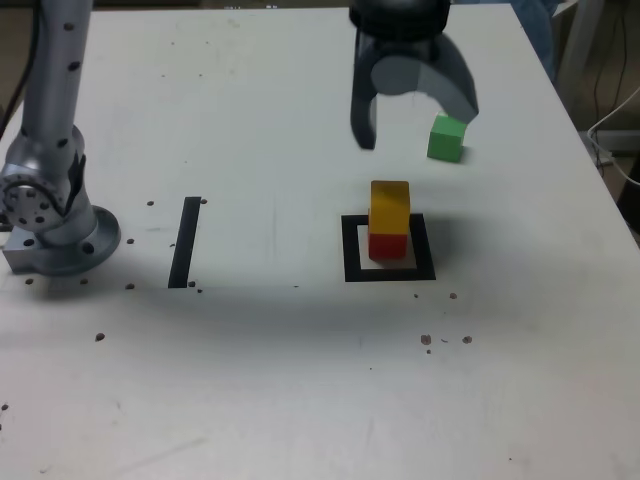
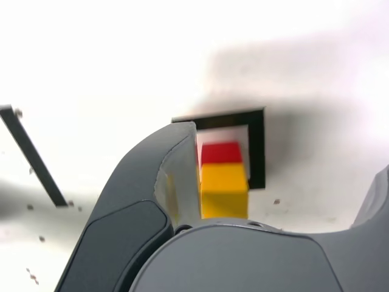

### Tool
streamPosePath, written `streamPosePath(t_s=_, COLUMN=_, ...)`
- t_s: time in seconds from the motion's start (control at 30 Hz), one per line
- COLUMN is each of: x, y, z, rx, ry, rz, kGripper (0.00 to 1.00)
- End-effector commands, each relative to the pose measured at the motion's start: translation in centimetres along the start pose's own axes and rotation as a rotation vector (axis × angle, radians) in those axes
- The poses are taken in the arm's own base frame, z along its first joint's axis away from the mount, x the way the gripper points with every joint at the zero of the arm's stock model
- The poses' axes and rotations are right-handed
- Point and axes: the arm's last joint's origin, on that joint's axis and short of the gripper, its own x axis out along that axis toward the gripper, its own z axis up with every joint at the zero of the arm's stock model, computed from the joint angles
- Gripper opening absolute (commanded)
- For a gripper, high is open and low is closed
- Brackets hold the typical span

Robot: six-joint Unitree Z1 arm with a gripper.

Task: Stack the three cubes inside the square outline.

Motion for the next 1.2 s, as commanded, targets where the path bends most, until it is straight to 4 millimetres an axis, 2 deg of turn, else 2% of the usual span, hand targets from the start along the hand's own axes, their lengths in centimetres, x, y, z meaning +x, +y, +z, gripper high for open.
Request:
streamPosePath(t_s=0.0, x=0.0, y=1.0, z=0.4, rx=0.009, ry=-0.003, rz=0.009, kGripper=1.0)
streamPosePath(t_s=0.23, x=1.0, y=5.4, z=1.7, rx=0.075, ry=-0.004, rz=0.03, kGripper=1.0)
streamPosePath(t_s=0.47, x=4.2, y=8.2, z=3.6, rx=0.131, ry=0.05, rz=0.033, kGripper=1.0)
streamPosePath(t_s=0.87, x=8.5, y=9.4, z=6.4, rx=0.224, ry=0.081, rz=0.024, kGripper=0.98)
streamPosePath(t_s=1.0, x=9.6, y=9.4, z=6.7, rx=0.224, ry=0.102, rz=0.018, kGripper=0.92)
streamPosePath(t_s=1.17, x=9.9, y=9.6, z=6.9, rx=0.211, ry=0.104, rz=0.039, kGripper=0.86)
